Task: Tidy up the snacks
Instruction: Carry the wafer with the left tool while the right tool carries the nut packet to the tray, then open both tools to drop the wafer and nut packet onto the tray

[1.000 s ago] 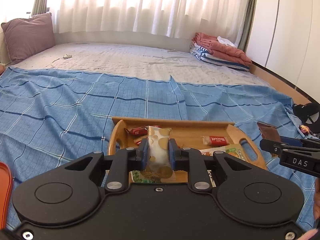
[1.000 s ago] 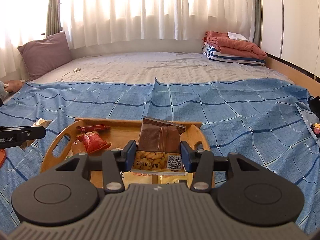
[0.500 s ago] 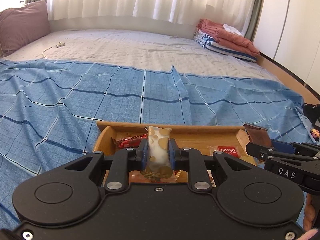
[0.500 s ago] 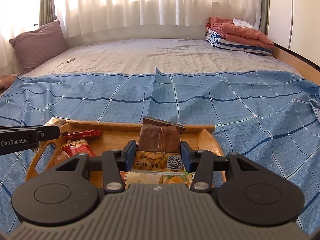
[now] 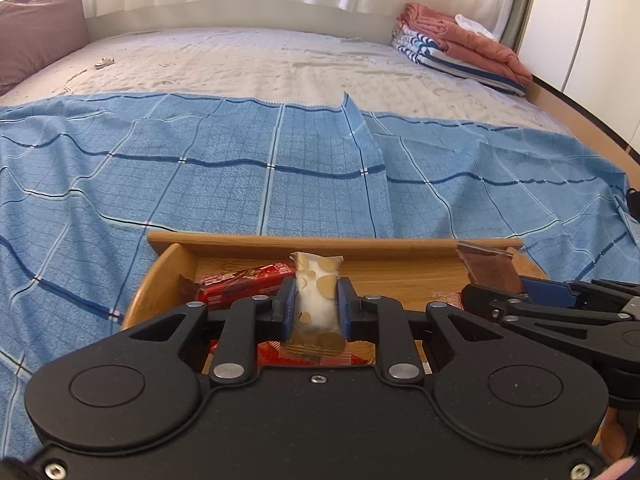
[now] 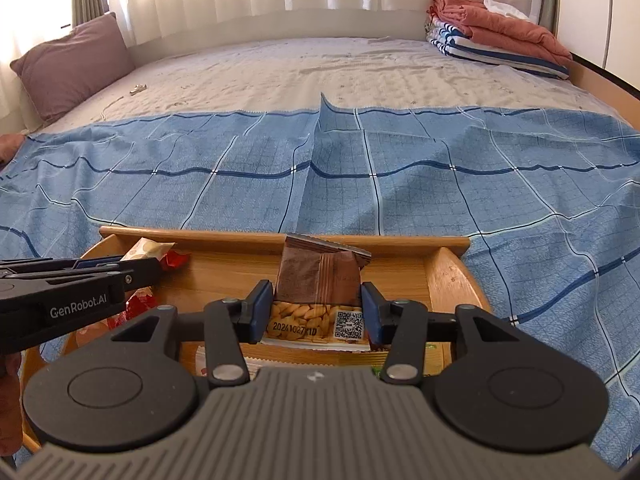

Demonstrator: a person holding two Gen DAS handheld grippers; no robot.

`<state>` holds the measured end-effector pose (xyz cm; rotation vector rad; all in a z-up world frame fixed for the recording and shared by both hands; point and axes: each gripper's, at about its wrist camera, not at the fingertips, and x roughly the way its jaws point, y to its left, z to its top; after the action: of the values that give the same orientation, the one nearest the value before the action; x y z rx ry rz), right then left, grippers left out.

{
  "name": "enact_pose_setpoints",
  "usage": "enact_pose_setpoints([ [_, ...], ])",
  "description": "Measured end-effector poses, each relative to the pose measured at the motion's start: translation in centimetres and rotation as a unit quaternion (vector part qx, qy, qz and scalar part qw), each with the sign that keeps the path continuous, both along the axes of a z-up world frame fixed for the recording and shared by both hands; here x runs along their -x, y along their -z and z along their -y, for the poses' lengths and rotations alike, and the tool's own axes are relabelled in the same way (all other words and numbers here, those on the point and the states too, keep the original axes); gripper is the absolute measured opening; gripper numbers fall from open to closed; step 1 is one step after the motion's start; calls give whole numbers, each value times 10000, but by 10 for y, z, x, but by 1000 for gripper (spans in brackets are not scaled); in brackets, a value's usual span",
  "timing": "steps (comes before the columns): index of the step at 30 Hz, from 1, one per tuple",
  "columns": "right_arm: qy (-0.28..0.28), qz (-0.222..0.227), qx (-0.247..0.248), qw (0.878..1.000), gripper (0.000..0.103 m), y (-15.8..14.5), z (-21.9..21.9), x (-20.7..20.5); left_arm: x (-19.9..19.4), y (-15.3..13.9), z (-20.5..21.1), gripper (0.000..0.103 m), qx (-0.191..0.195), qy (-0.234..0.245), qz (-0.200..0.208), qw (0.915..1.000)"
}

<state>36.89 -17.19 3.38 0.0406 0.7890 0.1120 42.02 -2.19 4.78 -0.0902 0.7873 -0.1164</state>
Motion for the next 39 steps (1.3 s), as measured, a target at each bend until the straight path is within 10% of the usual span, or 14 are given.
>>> enact_pose_setpoints([
  [29,-51,-126,82,9999,59,26,-3,-11,-15,30,25,22,-281,217,12,9994],
  [39,118,8,69,9999,74,5,0,18,17,-3,1,67,-315,112,273,9991],
])
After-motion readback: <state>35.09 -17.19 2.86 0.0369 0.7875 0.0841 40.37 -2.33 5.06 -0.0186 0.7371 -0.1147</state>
